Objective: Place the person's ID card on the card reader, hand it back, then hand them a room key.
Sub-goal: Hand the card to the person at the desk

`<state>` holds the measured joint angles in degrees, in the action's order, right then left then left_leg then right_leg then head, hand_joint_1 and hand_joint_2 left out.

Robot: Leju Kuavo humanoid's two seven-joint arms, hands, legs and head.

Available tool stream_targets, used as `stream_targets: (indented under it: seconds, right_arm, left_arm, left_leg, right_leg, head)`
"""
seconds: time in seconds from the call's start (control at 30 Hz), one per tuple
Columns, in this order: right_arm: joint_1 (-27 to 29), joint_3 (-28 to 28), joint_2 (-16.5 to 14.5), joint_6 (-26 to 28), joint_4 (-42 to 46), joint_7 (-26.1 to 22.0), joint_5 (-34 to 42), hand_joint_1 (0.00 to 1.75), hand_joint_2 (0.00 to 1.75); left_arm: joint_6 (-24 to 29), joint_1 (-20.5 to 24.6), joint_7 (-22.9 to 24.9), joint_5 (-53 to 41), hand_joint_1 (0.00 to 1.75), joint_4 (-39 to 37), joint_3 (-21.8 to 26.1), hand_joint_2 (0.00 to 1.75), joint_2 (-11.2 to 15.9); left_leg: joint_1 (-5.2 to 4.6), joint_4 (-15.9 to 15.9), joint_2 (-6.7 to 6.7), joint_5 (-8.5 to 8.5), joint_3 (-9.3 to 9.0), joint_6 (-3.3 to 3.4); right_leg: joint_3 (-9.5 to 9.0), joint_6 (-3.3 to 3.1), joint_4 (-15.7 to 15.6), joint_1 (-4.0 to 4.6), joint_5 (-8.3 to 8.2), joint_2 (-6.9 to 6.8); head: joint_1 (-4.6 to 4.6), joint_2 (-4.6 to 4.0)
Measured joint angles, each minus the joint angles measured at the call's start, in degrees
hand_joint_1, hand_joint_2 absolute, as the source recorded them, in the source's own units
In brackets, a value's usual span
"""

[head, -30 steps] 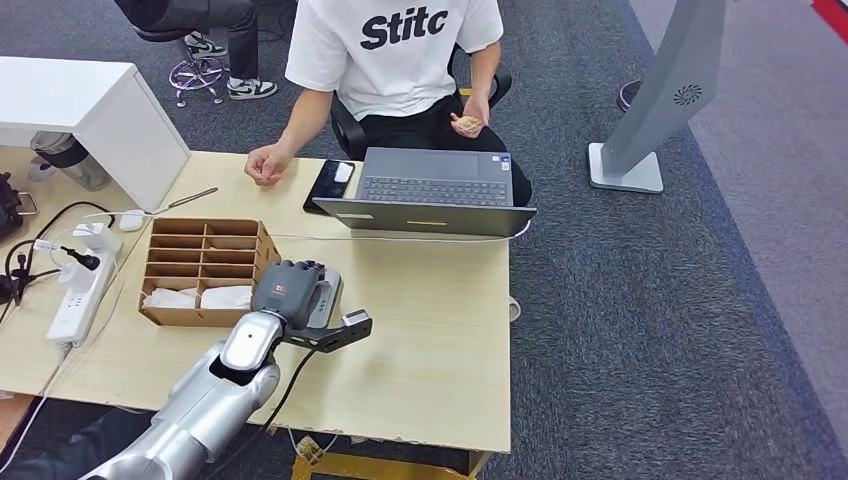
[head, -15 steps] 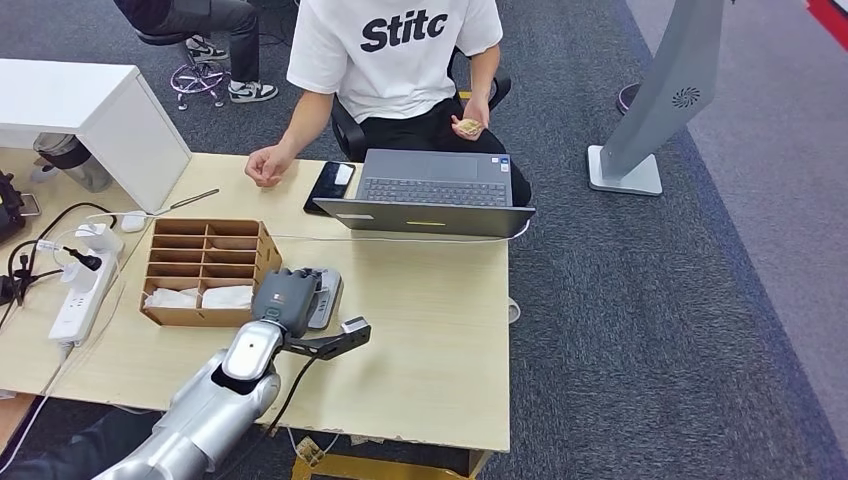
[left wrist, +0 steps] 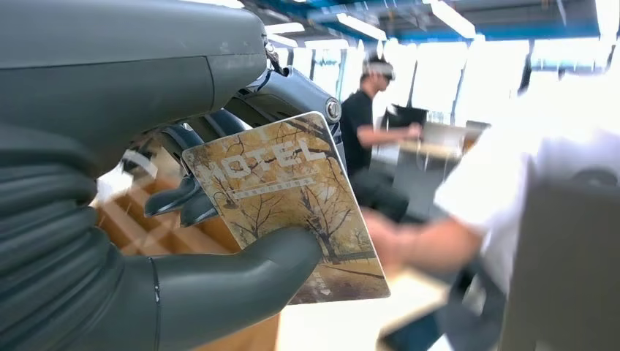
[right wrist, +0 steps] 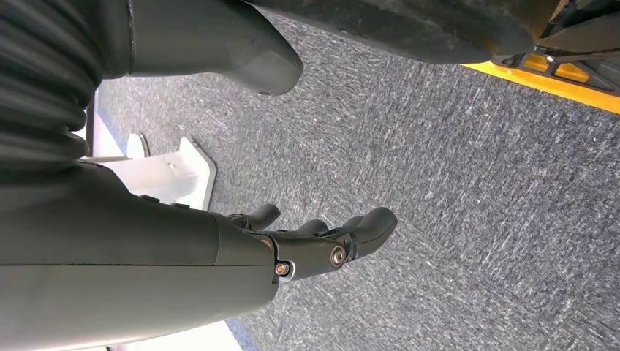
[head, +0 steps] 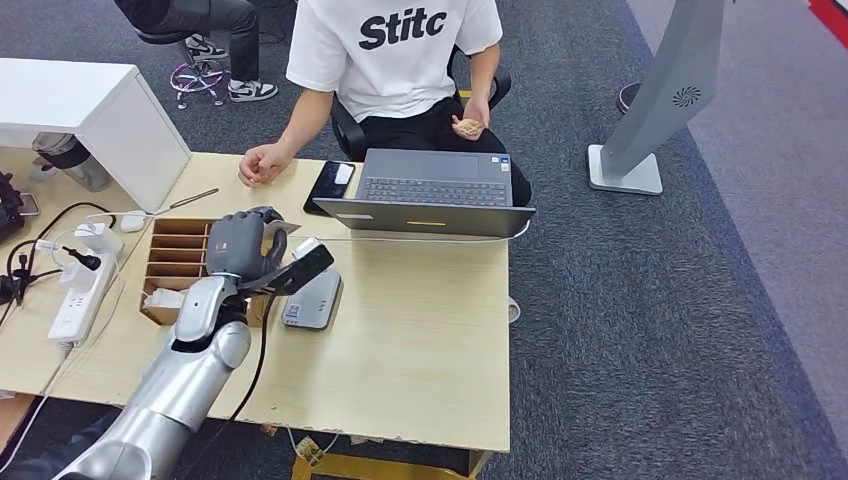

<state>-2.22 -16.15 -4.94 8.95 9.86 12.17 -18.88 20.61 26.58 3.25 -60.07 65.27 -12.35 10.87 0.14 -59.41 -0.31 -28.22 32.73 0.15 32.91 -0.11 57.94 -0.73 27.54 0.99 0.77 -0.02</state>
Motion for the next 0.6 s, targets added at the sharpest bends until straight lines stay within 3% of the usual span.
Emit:
stream_targets:
  seconds: [0.37,0.53,0.6]
  right_arm:
    - [0.0,0.0,0.0,0.0,0.0,0.0,-0.6,0.00,1.75]
    - [-0.1,0.0,0.0,-0.2,-0.1,0.5,-1.5,0.00,1.75]
    - [-0.2,0.0,0.0,-0.1,-0.1,0.6,-1.6,0.00,1.75]
  left_arm:
    - [1.9,3.4,-1.1,0.4,1.75,3.7,2.7,1.75,0.8]
    - [3.5,11.7,0.2,-3.9,1.75,5.2,4.3,1.75,1.9]
    - [3.5,12.7,0.3,-4.3,1.75,5.2,4.3,1.75,1.7]
  left_leg:
    - [0.00,0.0,0.00,0.00,0.03,0.00]
    - [-0.01,0.0,-0.01,0.00,0.03,0.00]
    - [-0.01,0.0,0.00,0.00,0.02,0.00]
  right_leg:
    - [0.02,0.00,0.0,0.00,0.00,0.00]
    - [0.03,0.00,0.0,0.00,0.00,0.01]
    - [0.03,0.00,0.0,-0.01,0.00,0.02]
  head:
    - [-0.01,-0.01]
    - [-0.01,-0.01]
    - [-0.01,-0.01]
